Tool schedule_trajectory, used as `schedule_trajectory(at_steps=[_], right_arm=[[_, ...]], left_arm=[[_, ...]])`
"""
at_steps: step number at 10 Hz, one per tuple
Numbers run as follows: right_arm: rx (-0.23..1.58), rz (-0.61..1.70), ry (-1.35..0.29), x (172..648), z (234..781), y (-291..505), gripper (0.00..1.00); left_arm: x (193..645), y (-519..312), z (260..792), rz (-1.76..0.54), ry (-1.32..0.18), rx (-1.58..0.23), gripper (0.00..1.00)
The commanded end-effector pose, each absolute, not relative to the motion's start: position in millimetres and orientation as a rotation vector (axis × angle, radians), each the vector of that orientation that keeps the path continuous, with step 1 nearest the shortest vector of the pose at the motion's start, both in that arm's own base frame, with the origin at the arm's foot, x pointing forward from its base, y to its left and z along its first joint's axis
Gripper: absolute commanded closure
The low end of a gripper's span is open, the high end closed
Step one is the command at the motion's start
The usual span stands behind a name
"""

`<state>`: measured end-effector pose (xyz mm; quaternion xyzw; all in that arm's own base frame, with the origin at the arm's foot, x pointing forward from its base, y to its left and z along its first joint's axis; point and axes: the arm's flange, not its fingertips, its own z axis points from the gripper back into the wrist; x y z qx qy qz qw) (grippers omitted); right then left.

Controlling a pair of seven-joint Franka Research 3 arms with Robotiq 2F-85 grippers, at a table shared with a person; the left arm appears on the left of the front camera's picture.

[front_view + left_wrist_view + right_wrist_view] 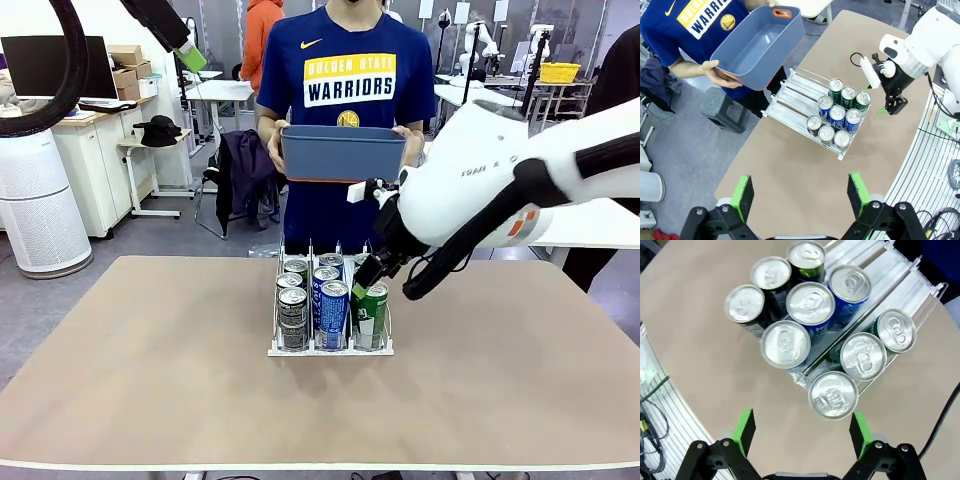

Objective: Fill the beverage cans into the dispenser.
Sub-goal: Place the picked Sprite in the line of the Automatic Can Dispenser with the same cans.

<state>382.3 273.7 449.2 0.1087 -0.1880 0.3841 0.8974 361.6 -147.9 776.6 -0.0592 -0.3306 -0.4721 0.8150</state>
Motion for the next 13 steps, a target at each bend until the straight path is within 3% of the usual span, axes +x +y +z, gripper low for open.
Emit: schedule_trajectory(at_steps=[1, 5, 13], right_arm=[[0.268, 0.868, -0.406, 366.4, 463.6, 261.1, 0.0], [0.347, 0.978, -0.478, 347.0, 497.4, 243.3, 0.0], [0.303, 0.959, -0.502, 347.6, 511.5, 242.9, 0.0]], left_arm=[[361.1, -145.2, 776.7, -1.009, -0.693, -0.125, 0.0], [361.1, -145.2, 776.7, -1.009, -0.693, -0.125, 0.0], [361.1, -145.2, 776.7, -1.009, -0.693, -0.125, 0.0]])
